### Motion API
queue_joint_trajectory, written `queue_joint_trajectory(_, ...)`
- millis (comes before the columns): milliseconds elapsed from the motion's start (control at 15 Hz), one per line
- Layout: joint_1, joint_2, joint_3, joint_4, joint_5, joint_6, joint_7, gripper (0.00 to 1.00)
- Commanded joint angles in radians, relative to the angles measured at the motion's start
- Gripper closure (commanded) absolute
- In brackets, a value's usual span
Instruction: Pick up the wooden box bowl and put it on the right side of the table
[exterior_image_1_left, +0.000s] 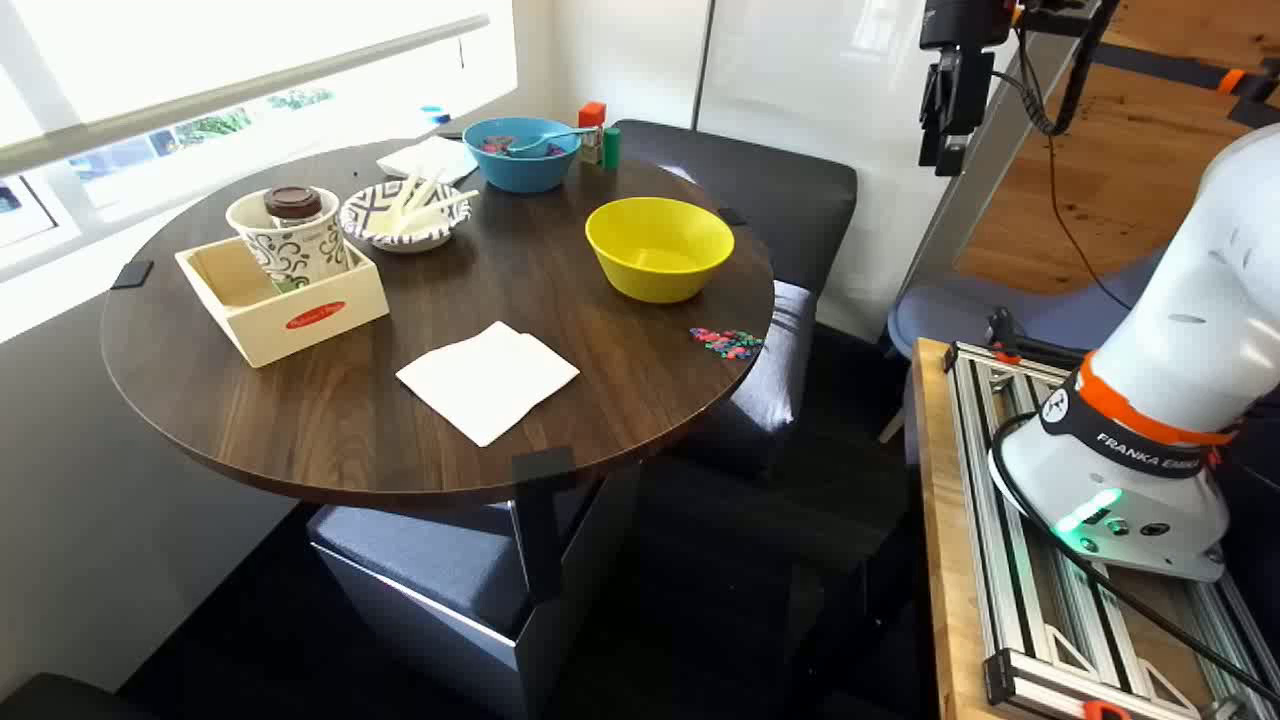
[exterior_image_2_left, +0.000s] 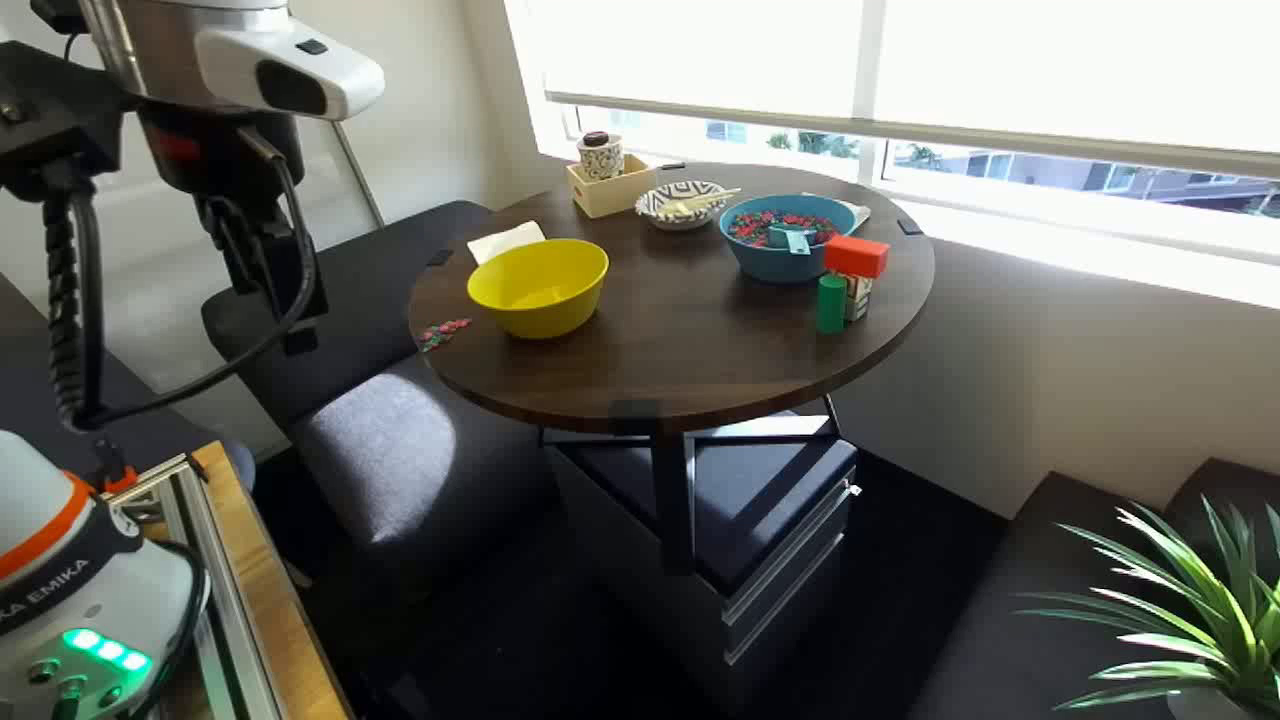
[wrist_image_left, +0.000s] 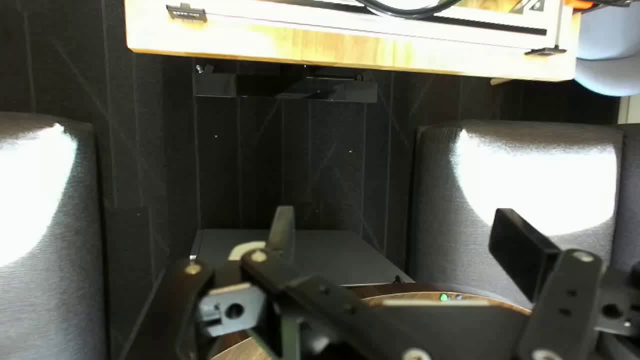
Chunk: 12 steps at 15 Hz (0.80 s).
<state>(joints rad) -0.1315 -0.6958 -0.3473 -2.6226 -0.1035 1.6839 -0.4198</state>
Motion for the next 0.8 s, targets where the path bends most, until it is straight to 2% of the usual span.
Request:
queue_joint_trajectory(0, -0.01, 0.003, 0.01, 0.002, 0.006, -0.002, -0.005, 0.0)
queue_joint_trajectory(133, 0.009, 0.064, 0.059, 0.037, 0.025, 0.01, 0.078, 0.0)
queue_joint_trajectory(267, 0.047, 0.152, 0.148, 0.097, 0.062, 0.04, 0.211, 0.0)
queue_joint_trajectory(400, 0.072, 0.223, 0.208, 0.184, 0.146, 0.038, 0.334, 0.0)
queue_joint_trajectory(600, 0.083, 0.362, 0.303, 0.357, 0.228, 0.024, 0.564, 0.0)
queue_joint_trajectory(733, 0.085, 0.486, 0.333, 0.491, 0.261, 0.0, 0.681, 0.0)
